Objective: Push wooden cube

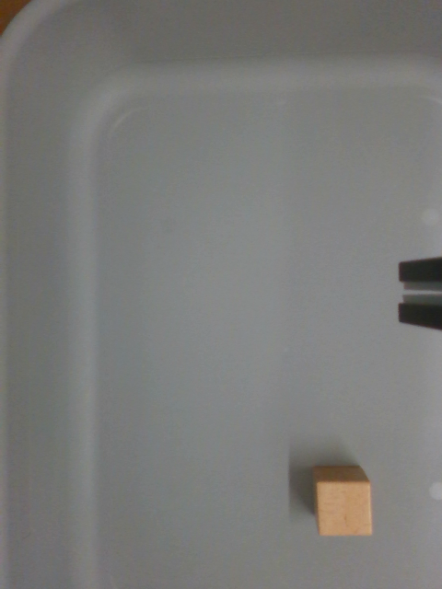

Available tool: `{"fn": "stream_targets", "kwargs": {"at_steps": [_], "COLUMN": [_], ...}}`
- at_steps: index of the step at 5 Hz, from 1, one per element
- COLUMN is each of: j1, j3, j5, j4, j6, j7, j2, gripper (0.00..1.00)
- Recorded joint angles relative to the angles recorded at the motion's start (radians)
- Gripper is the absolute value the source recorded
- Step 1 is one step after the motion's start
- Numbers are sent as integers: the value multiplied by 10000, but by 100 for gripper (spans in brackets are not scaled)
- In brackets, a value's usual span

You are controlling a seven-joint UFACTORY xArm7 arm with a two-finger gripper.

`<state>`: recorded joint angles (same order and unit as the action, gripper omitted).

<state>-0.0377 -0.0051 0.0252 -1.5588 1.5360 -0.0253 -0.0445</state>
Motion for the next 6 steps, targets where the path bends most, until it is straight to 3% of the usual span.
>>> {"fn": "stream_targets", "kwargs": {"at_steps": [1,2,3,4,5,6], "j1": [39,39,87,87,140,140], "j3": [47,47,102,102,165,165], "j5": [1,1,2,2,3,3], "j4": [180,180,396,396,640,640], "j6": [-194,-194,-426,-426,-687,-687], "j7": [92,92,203,203,327,327], "j2": [41,41,91,91,147,147], "gripper": [0,0,0,0,0,0]}}
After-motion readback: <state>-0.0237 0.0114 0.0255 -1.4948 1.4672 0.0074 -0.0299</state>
